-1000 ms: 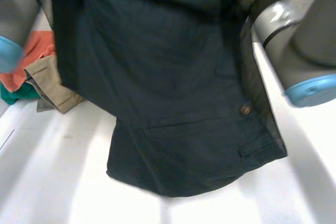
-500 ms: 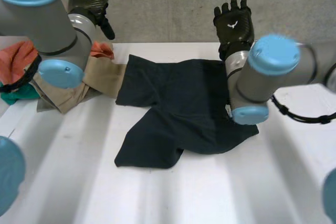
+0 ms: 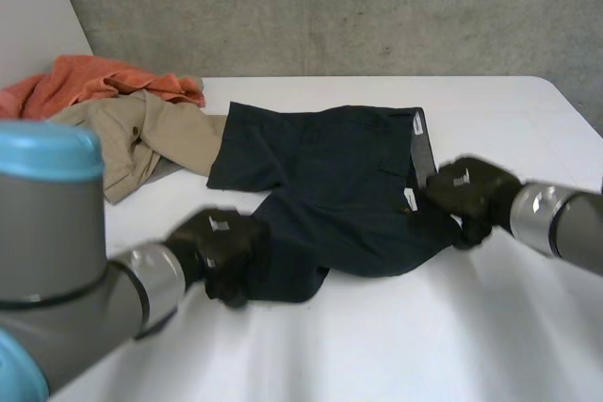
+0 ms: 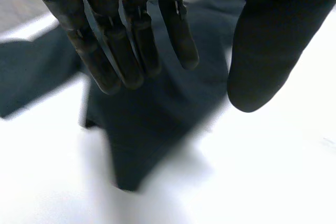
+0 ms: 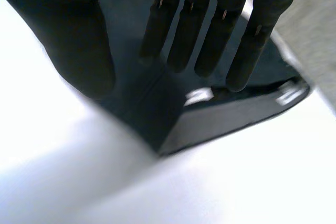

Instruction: Fold the laundry.

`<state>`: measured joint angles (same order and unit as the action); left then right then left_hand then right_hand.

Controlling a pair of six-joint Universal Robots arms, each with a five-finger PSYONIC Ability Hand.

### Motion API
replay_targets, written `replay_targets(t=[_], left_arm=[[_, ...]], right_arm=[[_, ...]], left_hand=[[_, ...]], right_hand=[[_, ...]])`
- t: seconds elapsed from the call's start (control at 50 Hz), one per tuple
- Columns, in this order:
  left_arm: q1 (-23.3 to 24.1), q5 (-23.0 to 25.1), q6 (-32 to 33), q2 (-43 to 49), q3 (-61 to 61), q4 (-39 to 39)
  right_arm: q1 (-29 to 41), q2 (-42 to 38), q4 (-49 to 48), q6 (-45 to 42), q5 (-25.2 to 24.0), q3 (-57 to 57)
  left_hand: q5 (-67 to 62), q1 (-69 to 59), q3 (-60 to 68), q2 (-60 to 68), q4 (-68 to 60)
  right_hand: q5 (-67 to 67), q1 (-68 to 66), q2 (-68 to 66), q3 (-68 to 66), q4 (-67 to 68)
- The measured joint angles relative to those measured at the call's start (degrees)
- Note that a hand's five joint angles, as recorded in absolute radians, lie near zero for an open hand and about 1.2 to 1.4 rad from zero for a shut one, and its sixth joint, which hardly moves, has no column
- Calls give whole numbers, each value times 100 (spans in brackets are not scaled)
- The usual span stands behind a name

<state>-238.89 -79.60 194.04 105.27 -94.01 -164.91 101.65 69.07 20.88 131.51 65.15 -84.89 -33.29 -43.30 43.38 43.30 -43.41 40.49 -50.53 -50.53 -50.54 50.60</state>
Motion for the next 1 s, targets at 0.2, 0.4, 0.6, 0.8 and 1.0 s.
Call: replay_targets(t=[0.2,0.4,0.6,0.8,1.0], left_arm=[[154,-257,-57,661,72,-245],[152,-1017,0,1599,1147,-370],[174,-1511,352,2058,1950,-434],[191,-1661,594,2471,2575,-524],[251,-1876,874,3025,3330,-556]], right_arm=[[-395,-120,-527,-1012,-313,-1025],[-187,-563,-2698,78,-614,-1042],[135,-758,-4050,1005,-517,-946],[403,-1091,-4594,1221,-207,-629],[450,-1619,-4457,1032,115,-104]], left_hand=[[1418,1431,-1311,-1362,1422],[1734,1627,-1602,-1618,1741],[1734,1627,-1602,-1618,1741],[1734,1627,-1602,-1617,1741],[1632,1606,-1587,-1599,1660]], right_hand=[[-305,337,342,336,-313],[-2080,1848,1904,1941,-1943],[-2093,1848,1915,1941,-1952],[-2093,1848,1915,1941,-1952],[-656,668,619,641,-674]])
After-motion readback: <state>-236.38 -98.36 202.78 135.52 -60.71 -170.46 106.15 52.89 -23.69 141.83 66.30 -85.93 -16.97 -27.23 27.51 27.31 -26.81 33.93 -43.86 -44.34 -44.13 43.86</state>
